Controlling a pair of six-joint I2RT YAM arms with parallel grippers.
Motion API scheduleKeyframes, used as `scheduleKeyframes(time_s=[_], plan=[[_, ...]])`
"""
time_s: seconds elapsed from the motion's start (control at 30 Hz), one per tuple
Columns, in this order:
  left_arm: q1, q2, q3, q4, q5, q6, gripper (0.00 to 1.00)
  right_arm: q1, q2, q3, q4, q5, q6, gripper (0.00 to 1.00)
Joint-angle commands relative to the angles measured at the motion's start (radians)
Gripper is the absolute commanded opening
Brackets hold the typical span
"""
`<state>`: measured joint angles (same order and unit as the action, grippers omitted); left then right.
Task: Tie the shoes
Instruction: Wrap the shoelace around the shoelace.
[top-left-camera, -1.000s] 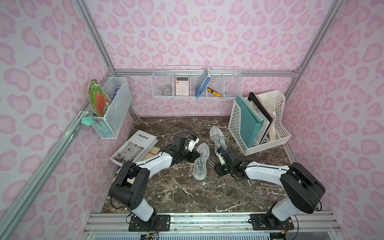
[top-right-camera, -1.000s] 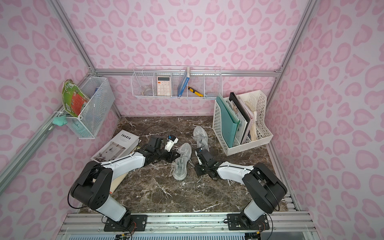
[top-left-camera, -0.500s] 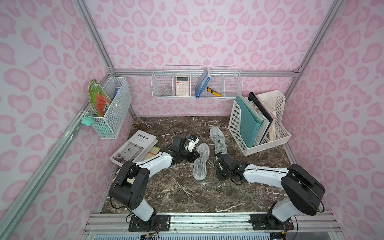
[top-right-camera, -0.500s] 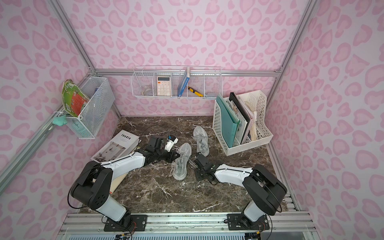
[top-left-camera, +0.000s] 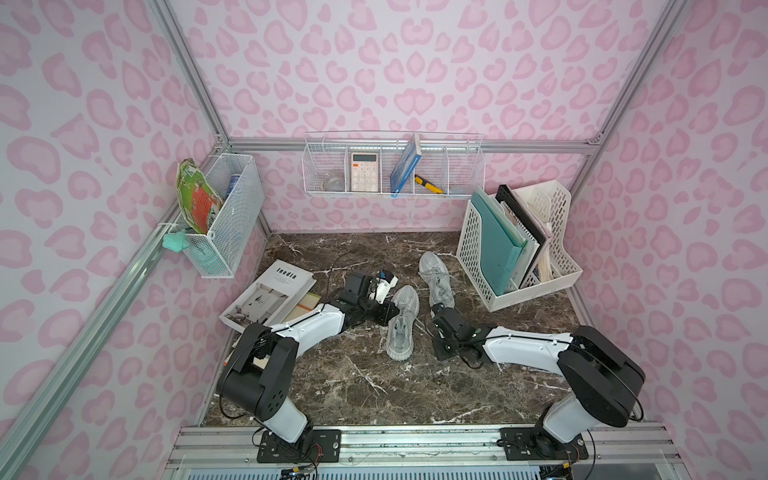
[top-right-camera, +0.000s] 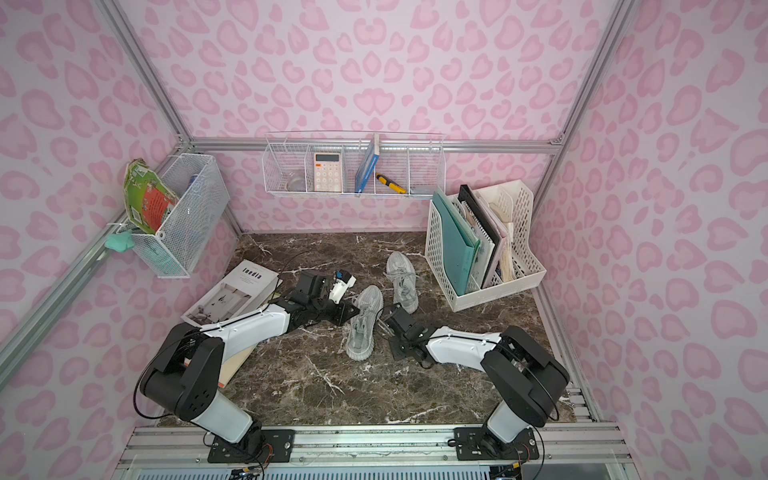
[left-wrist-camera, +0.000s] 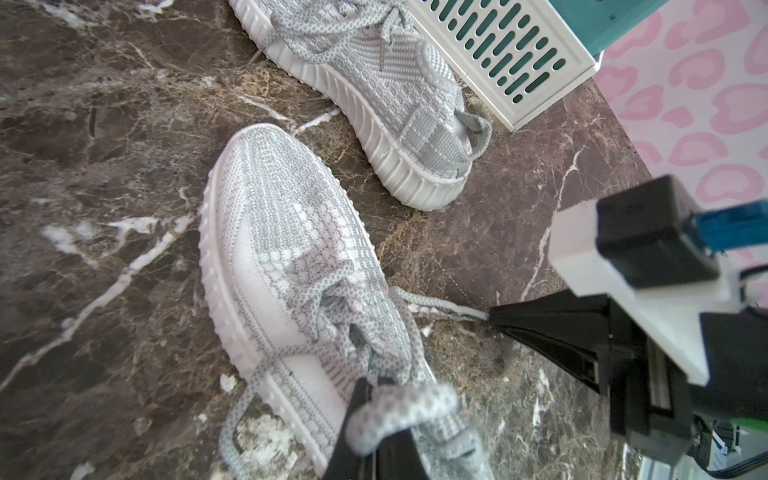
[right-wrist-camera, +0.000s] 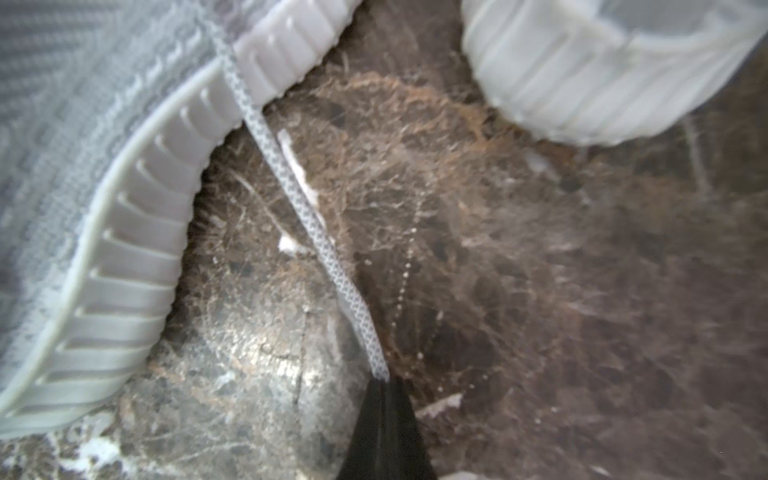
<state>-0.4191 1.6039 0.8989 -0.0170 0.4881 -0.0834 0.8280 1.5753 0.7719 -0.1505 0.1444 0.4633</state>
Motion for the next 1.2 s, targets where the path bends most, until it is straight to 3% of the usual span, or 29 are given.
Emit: scheduleKeyframes(time_s=[0.0,0.13,0.23,0.57,1.17], plan=[[0.0,-0.01,-0.006,0.015,0.003,-0.01,0.0,-0.044,-0.066,0.021,0.108,-0.063,-0.069,0.0],[0.0,-0.012,-0.012,0.019,-0.002,-0.014,0.0,-0.183,-0.135,0.03,0.306,-0.328,-0.066,0.0],[0.0,-0.015,-0.017,0.019,-0.003,-0.019,0.0,-0.245,-0.114,0.07,0.407,-0.448,-0.048,0.0],[0.0,-0.052,-0.067,0.099,-0.029,-0.057,0.0,-0.256,0.203,0.384,0.433,-0.503,0.016,0.0],[-0.001,-0.039,-0.098,0.146,-0.028,-0.075,0.0,-0.177,0.599,0.684,0.573,-0.822,0.148,0.1]])
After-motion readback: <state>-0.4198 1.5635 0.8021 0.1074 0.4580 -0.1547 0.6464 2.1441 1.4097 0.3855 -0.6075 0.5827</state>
